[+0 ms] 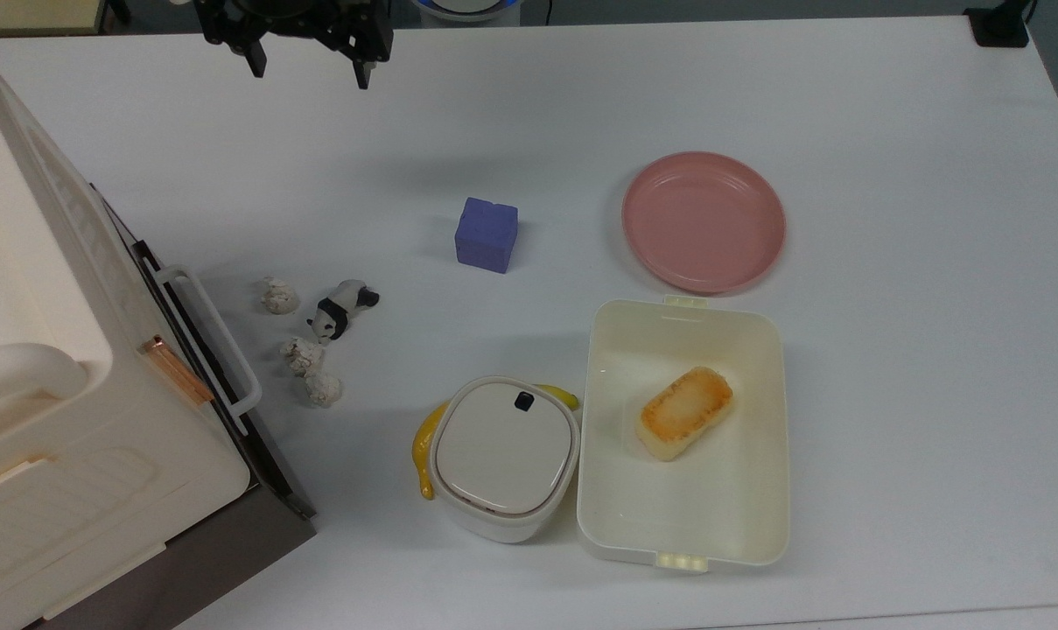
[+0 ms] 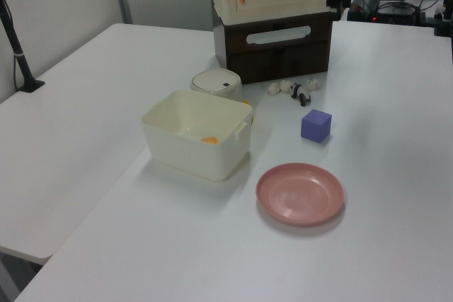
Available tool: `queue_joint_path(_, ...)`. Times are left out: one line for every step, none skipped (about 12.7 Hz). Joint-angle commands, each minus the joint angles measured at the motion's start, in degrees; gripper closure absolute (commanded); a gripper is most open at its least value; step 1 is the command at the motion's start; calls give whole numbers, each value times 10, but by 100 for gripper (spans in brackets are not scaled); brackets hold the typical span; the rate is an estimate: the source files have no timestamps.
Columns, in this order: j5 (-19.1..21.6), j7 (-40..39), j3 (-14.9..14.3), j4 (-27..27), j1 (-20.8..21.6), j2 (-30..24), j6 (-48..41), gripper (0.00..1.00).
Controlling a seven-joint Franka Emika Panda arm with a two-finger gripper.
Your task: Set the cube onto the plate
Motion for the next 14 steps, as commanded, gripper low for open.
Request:
queue_joint_path(7, -10, 4, -17, -2, -3, 49, 0)
queue_joint_path(7, -11, 8, -23, -2, 1, 64, 0)
queue_joint_path(7, -13, 9, -25, -2, 1, 66, 0)
queue_joint_path(6, -13, 10, -26, -1, 1, 66, 0)
queue_joint_path(7, -13, 16, -30, -2, 1, 66, 0)
queue_joint_path(9, -7, 19, -38, -2, 1, 65, 0)
queue_joint_path(17, -1, 20, -46, -1, 2, 63, 0)
queue_joint_path(41, 38, 27, -65, -1, 2, 65, 0)
queue_joint_path(44, 66, 37, -74, -2, 4, 67, 0)
queue_joint_path(45, 87, 46, -88, -2, 12, 69, 0)
queue_joint_path(47, 96, 48, -97, -1, 14, 80, 0)
queue_joint_path(48, 112, 49, -124, 0, 13, 118, 0)
queue_joint_path(48, 121, 56, -139, 0, 14, 143, 0)
queue_joint_path(48, 126, 69, -160, 0, 17, 174, 0)
